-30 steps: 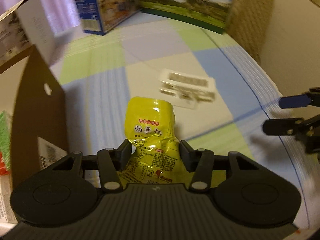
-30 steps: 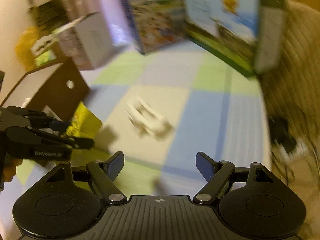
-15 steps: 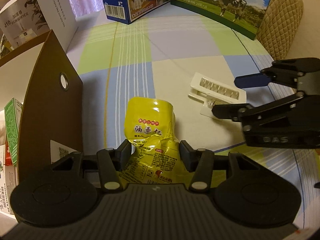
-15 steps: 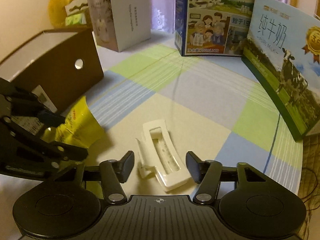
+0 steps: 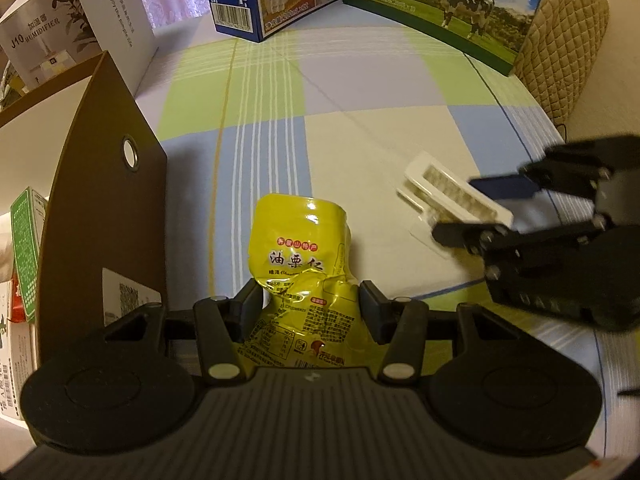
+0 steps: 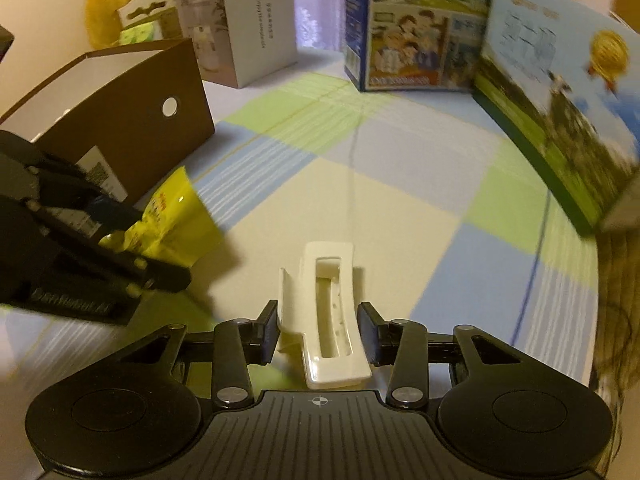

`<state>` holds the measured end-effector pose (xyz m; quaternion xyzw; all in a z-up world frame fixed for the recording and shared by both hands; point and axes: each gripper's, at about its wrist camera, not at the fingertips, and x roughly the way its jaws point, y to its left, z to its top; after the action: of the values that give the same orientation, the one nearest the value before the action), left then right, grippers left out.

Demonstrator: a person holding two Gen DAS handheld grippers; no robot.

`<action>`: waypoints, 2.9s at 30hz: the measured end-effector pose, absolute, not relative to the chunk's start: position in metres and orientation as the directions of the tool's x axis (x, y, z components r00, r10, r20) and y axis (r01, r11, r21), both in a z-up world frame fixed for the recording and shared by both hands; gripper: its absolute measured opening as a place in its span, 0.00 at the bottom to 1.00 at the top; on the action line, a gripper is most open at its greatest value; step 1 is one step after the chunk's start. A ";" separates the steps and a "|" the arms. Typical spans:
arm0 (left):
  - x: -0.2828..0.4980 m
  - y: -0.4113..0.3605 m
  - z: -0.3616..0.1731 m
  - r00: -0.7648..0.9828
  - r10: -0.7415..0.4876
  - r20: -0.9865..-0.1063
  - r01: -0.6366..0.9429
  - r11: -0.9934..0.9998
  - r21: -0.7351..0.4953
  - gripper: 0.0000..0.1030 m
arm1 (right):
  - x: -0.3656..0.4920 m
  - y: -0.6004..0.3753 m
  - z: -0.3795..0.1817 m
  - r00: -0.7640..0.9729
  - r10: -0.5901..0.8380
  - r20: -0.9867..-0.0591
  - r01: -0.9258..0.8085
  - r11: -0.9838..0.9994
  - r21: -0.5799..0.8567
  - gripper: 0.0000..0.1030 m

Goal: Organize objects
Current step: 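Carry the yellow packet with the left tool while the right tool grasps the white plastic clip, then move the yellow packet and white clip over the open brown box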

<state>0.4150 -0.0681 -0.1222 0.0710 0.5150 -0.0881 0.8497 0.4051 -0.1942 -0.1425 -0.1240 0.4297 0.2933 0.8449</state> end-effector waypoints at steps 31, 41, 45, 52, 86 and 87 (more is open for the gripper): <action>0.278 -0.030 -0.126 0.358 -0.086 -0.930 0.222 0.975 -0.005 0.46 | 0.261 -0.221 -0.137 0.445 0.268 -0.854 -0.380 0.921 0.091 0.48; 0.260 -0.014 -0.115 0.394 -0.083 -0.915 0.197 0.980 -0.004 0.46 | 0.247 -0.215 -0.127 0.452 0.286 -0.845 -0.386 0.917 0.104 0.37; 0.254 -0.006 -0.110 0.406 -0.081 -0.910 0.186 0.982 -0.004 0.46 | 0.239 -0.207 -0.118 0.458 0.308 -0.834 -0.403 0.908 0.114 0.37; 0.243 0.012 -0.101 0.427 -0.082 -0.901 0.166 0.986 -0.011 0.46 | 0.229 -0.184 -0.098 0.453 0.377 -0.808 -0.435 0.885 0.169 0.36; 0.279 0.210 0.005 0.636 -0.021 -0.771 0.038 0.999 0.004 0.46 | 0.292 0.060 -0.022 0.446 0.636 -0.629 -0.602 0.734 0.315 0.36; 0.286 0.214 0.005 0.637 -0.024 -0.770 0.041 0.999 0.003 0.46 | 0.298 0.065 -0.023 0.448 0.634 -0.631 -0.596 0.737 0.318 0.36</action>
<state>0.2858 0.2136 0.0051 0.0103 0.4254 -0.0180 0.9048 0.2984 0.0653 -0.0227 0.0246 0.3814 0.3616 0.8504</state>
